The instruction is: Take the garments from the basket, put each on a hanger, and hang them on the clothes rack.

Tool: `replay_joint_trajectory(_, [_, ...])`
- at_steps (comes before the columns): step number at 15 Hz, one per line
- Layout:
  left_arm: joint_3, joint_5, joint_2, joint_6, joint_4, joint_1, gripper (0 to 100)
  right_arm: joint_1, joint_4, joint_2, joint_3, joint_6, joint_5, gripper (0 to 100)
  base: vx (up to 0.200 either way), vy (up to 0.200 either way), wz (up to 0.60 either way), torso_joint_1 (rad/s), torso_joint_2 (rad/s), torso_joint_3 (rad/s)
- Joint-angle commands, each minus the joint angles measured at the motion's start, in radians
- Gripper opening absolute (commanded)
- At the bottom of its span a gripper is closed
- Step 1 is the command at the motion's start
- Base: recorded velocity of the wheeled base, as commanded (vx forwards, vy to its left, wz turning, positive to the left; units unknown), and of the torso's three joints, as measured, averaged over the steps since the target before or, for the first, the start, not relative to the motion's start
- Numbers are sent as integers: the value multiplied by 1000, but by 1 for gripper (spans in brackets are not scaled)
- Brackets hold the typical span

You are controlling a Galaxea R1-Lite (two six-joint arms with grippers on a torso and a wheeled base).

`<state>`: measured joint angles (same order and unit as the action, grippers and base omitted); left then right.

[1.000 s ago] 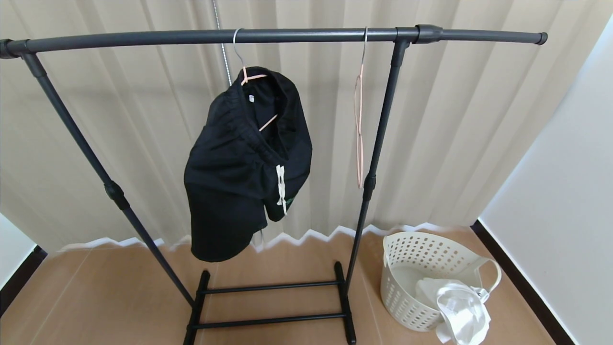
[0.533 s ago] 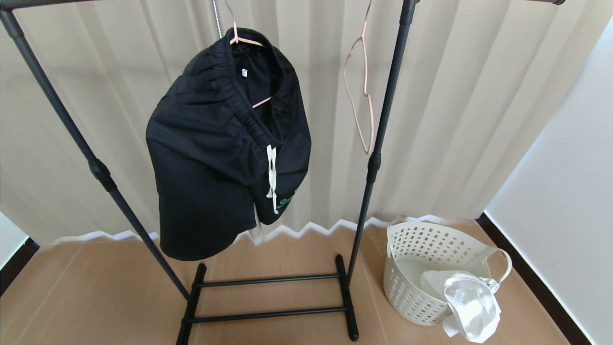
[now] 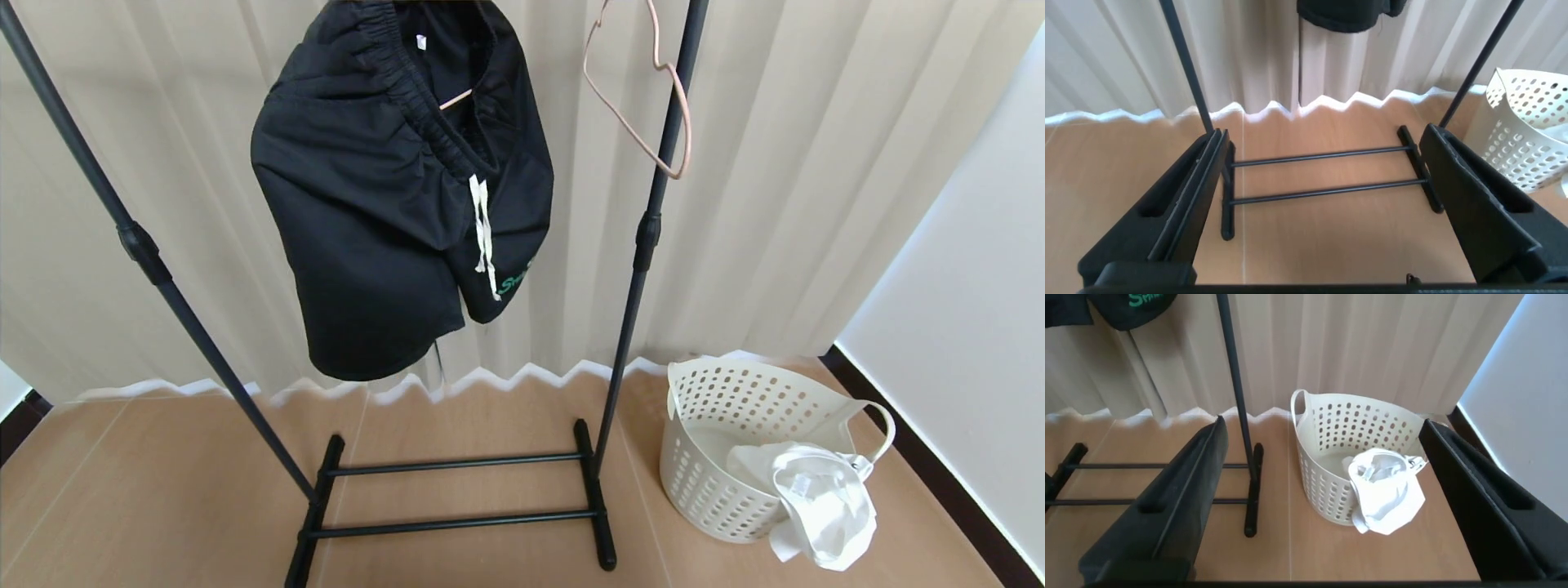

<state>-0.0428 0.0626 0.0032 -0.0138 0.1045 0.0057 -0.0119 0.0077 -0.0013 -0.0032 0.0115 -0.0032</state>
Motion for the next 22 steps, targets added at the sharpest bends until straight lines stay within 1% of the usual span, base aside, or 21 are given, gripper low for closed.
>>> replay_joint_trajectory(1, [0, 0, 1, 0, 0, 0, 100, 0, 0, 1, 0, -1, 0, 100, 0, 0, 0, -80, 456, 393])
replay_joint_trajectory(6, [0, 0, 1, 2, 0, 0, 100, 0, 0, 1, 0, 1, 0, 100, 0, 0, 0, -41, 442, 401])
replay_joint_trajectory(8, [0, 0, 1, 2, 0, 0, 100, 0, 0, 1, 0, -1, 0, 100, 0, 0, 0, -7, 207, 203])
replay_joint_trajectory(11, [0, 0, 1, 5, 0, 0, 100, 0, 0, 1, 0, -1, 0, 100, 0, 0, 0, -2, 50, 44])
replay_joint_trajectory(18, [0, 0, 1, 5, 0, 0, 100, 0, 0, 1, 0, 1, 0, 100, 0, 0, -600, -2, 5, 4])
replay_joint_trajectory(20, [0, 0, 1, 5, 0, 0, 100, 0, 0, 1, 0, 1, 0, 100, 0, 0, 0, 0, 0, 0])
replay_joint_trajectory(22, [0, 0, 1, 3, 0, 0, 100, 0, 0, 1, 0, 1, 0, 100, 0, -200, 0, 0, 2, 5])
